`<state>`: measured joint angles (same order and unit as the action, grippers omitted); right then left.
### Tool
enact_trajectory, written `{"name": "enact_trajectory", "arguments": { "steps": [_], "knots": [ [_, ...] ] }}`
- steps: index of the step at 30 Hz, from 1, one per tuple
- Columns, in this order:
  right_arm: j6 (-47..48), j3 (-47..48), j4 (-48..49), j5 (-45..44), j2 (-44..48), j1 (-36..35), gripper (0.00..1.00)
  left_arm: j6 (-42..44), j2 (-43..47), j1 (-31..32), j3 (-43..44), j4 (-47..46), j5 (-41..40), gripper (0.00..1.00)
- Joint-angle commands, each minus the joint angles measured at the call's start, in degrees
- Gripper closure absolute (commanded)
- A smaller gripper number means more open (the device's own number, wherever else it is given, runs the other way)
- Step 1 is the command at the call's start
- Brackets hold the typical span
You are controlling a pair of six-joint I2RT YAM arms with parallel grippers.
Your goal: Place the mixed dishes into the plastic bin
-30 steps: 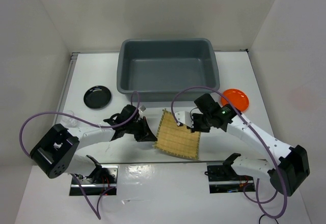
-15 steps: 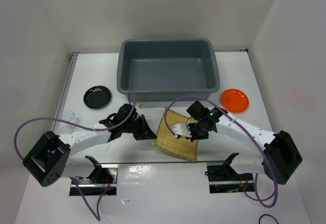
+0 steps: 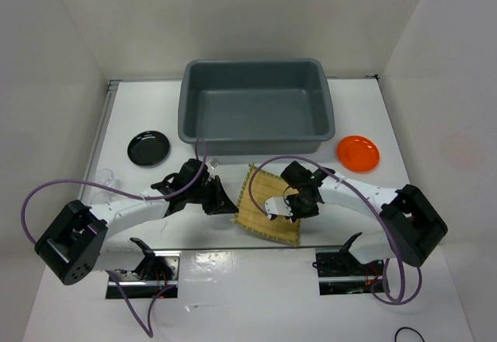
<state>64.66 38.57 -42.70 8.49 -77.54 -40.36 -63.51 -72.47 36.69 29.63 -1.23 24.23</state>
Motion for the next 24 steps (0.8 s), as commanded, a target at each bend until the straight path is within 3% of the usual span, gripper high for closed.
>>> {"name": "enact_trajectory", "arguments": {
  "steps": [1,5,13,24],
  "knots": [
    [2.3,0.3,5.1,2.0,-1.9,-0.6,1.0,-1.0,0.5,0.2,2.5,-3.0,1.8,1.0],
    [2.3,1.5,5.6,2.0,-1.9,-0.6,1.0,-1.0,-0.6,0.2,3.1,-3.0,2.3,1.0],
    [-3.9,8.2,-4.3,3.0,-2.7,-0.6,1.0,-0.5,-0.6,0.2,3.1,-2.5,1.8,1.0],
    [-6.0,6.6,-0.7,2.2,-5.9,-0.6,1.0,-1.0,0.5,0.2,3.1,-1.9,1.3,1.0]
  ]
}}
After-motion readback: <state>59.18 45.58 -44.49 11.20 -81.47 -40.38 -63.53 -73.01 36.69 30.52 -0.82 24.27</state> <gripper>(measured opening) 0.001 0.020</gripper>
